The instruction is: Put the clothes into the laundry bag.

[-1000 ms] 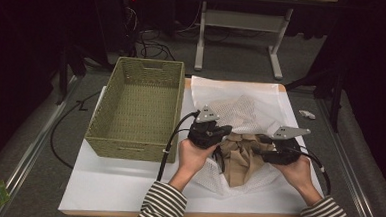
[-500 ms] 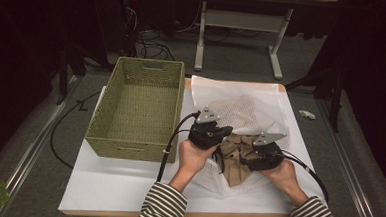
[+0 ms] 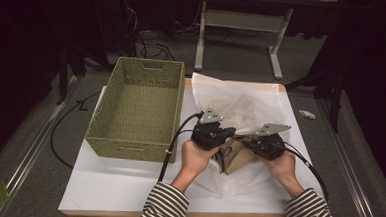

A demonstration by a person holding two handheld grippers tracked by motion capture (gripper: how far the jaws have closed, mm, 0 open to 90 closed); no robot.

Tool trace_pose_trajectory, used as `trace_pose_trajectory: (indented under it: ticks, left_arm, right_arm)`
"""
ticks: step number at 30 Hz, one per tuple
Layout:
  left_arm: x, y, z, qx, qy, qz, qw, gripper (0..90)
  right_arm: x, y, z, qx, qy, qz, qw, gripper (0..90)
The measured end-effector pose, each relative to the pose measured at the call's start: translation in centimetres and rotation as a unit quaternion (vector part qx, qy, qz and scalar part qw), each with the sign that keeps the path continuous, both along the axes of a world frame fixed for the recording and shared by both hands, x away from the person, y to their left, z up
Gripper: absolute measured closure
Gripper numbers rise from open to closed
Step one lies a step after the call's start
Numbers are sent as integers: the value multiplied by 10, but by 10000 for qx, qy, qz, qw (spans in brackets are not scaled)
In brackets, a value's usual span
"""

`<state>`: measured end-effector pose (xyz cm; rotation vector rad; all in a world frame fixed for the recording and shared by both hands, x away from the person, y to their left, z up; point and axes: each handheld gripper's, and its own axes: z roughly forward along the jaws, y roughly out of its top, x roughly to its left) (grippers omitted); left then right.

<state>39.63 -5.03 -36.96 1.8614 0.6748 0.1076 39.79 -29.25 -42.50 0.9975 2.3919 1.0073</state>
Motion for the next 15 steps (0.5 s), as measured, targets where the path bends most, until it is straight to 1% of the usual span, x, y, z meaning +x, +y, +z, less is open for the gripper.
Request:
trace_pose_trajectory:
  ticks: [2, 3, 5, 7, 8, 9, 10, 12, 13, 14, 15]
  left_arm:
    - [0, -1, 1, 5, -1, -11, 10000, 900]
    - [-1, -1, 1, 1, 3, -14, 10000, 900]
    - [-1, -1, 1, -32, 17, -23, 10000, 900]
    - [-2, 0, 2, -56, 10, -55, 10000, 900]
    - [-3, 0, 3, -66, -2, -71, 10000, 900]
    - [-5, 0, 4, -33, -34, -96, 9999, 900]
    - [-6, 1, 4, -14, -58, -92, 9999, 900]
    - [-6, 3, 4, 21, -56, -73, 10000, 900]
    - [-5, 4, 4, 34, -31, -54, 10000, 900]
    - [-4, 6, 4, 49, -16, -13, 10000, 900]
    - [-3, 7, 3, 44, -4, 3, 10000, 900]
  right_arm:
    - [4, -1, 1, 22, 21, -82, 10000, 863]
    - [8, -1, -1, 62, -12, -149, 9999, 862]
    - [13, 1, -4, 82, -5, -261, 9996, 863]
    - [19, 4, -10, 60, -88, -390, 9992, 863]
    - [23, 6, -13, -93, -157, -473, 9987, 863]
    - [29, 7, -17, -196, -214, -573, 9979, 863]
    - [36, 6, -23, -189, -169, -735, 9970, 863]
    - [45, 4, -28, -165, -154, -953, 9952, 861]
    - [47, 3, -29, -174, -162, -993, 9948, 857]
    - [48, 4, -29, -132, -202, -1052, 9942, 849]
    - [46, 4, -27, -160, -207, -1057, 9941, 826]
